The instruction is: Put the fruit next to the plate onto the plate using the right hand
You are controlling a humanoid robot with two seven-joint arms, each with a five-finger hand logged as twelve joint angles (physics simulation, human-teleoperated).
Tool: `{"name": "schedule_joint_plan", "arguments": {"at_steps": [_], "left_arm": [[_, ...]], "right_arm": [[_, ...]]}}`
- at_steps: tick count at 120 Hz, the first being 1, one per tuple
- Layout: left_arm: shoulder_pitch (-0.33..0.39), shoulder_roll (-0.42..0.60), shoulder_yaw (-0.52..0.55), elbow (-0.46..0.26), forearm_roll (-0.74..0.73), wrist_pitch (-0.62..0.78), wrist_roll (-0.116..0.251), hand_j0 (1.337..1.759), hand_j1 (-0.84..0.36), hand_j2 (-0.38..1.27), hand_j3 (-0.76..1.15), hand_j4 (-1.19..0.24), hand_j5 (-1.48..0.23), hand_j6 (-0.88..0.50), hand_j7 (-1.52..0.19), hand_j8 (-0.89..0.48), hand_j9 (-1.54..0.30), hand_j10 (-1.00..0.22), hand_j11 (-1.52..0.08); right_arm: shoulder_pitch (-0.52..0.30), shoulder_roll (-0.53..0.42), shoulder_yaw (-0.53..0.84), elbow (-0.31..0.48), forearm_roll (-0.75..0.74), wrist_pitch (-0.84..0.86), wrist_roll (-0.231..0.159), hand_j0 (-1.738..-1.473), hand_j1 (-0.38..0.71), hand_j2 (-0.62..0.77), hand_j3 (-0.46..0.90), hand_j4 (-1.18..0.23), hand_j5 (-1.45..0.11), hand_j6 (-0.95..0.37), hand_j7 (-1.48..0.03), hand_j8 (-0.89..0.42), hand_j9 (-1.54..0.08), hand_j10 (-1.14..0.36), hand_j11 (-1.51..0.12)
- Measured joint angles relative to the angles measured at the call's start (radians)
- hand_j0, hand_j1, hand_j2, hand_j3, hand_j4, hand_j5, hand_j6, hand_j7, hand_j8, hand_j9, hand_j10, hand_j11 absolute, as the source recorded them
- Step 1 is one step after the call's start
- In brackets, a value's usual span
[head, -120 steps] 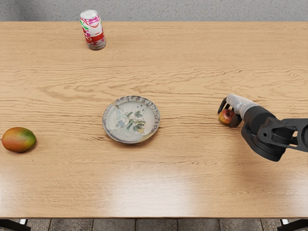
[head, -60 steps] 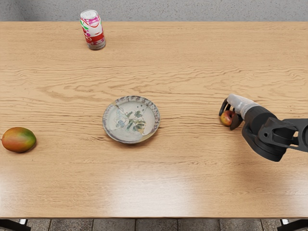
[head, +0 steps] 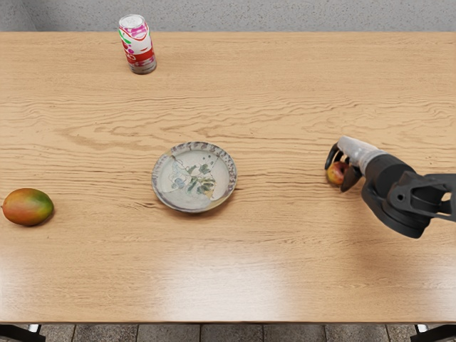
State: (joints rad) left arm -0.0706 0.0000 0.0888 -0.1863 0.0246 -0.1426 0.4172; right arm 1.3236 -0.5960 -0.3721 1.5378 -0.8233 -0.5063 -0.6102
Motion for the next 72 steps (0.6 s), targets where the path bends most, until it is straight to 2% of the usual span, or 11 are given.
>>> {"name": "schedule_joint_plan", "arguments": {"at_steps": [38, 72], "left_arm": [[0.005, 0.000, 0.000, 0.001, 0.000, 0.000, 0.000, 1.658, 0.34, 0.00, 0.00, -0.01, -0.01, -0.01, -0.01, -0.01, -0.01, -0.01, -0.01], [0.008, 0.000, 0.000, 0.001, 0.000, 0.000, 0.000, 1.658, 0.34, 0.00, 0.00, -0.01, -0.01, -0.01, -0.01, -0.01, -0.01, -0.01, -0.01]], "right_arm": [[0.111, -0.012, 0.005, 0.077, 0.040, 0.006, 0.000, -1.655, 0.28, 0.25, 0.00, -0.69, -0.93, -0.43, -0.90, -0.45, -0.92, -0.68, -0.92], [0.228, 0.073, 0.005, 0.099, 0.130, 0.008, 0.000, -1.658, 0.31, 0.34, 0.00, -0.68, -0.95, -0.41, -0.91, -0.43, -0.93, -0.69, -0.93]]}}
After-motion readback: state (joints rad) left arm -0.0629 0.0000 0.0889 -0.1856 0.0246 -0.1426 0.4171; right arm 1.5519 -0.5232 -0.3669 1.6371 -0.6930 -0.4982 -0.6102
